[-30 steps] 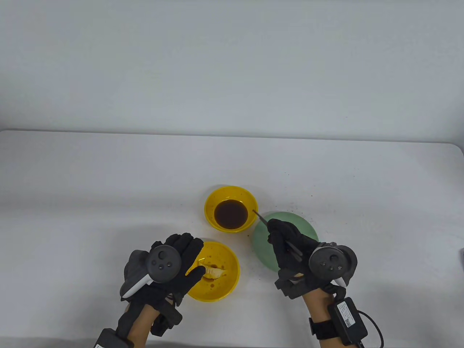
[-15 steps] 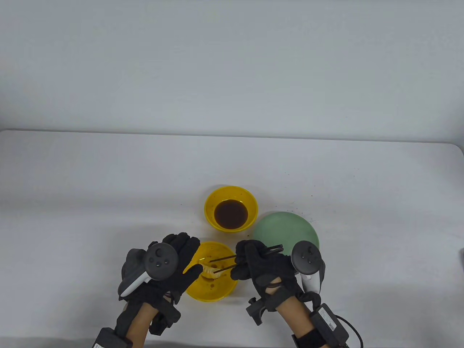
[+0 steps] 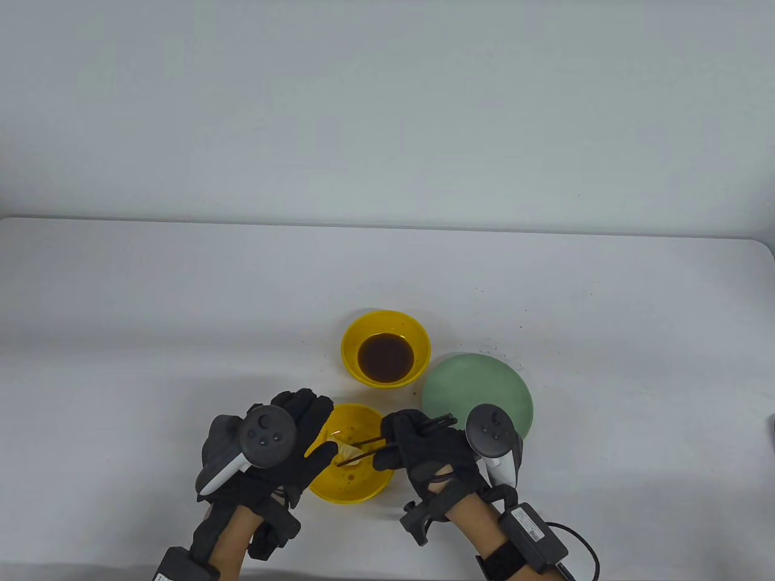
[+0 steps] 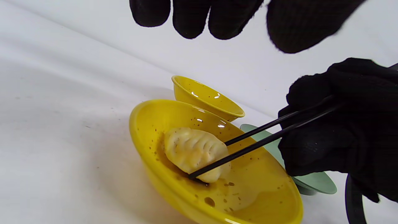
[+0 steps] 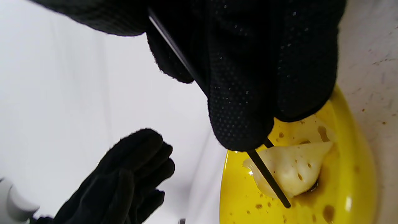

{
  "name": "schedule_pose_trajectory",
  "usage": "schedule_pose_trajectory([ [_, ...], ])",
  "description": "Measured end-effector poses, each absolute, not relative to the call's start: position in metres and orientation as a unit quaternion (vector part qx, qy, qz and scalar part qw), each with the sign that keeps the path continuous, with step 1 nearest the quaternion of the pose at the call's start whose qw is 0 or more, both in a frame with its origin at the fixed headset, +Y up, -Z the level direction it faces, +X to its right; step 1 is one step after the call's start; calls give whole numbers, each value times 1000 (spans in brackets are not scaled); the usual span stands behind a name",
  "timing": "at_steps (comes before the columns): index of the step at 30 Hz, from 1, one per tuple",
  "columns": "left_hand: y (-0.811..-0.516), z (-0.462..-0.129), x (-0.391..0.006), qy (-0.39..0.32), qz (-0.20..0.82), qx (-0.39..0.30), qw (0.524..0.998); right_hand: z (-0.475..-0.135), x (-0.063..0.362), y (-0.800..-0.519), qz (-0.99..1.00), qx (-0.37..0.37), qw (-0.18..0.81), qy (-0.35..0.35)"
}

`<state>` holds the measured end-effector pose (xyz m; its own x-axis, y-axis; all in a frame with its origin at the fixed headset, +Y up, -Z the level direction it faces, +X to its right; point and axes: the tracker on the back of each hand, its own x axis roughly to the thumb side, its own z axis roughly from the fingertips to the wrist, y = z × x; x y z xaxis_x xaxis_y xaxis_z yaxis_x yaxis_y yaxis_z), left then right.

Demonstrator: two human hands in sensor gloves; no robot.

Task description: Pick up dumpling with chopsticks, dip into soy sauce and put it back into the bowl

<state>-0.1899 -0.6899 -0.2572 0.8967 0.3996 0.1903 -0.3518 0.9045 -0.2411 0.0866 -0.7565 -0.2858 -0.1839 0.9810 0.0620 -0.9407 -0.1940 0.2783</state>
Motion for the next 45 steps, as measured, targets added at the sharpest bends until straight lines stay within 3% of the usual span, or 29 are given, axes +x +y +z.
schedule_pose_trajectory([
  [9, -687, -257, -192, -120, 203, -94, 967, -292, 111, -758, 659, 47, 744, 106],
  [24, -687, -256, -193, -122, 203, -90, 967, -296, 121, -764, 624, 18, 772, 117],
  [28, -683, -255, -197, -118, 219, -80, 965, -311, 136, -750, 621, 3, 782, 55],
  [34, -684, -257, -197, -116, 225, -83, 964, -352, 149, -740, 666, -37, 745, -24],
  [38, -687, -259, -200, -107, 230, -93, 963, -377, 144, -748, 716, -63, 695, -34],
  [45, -686, -259, -197, -110, 225, -93, 964, -390, 139, -756, 754, -80, 651, -42],
])
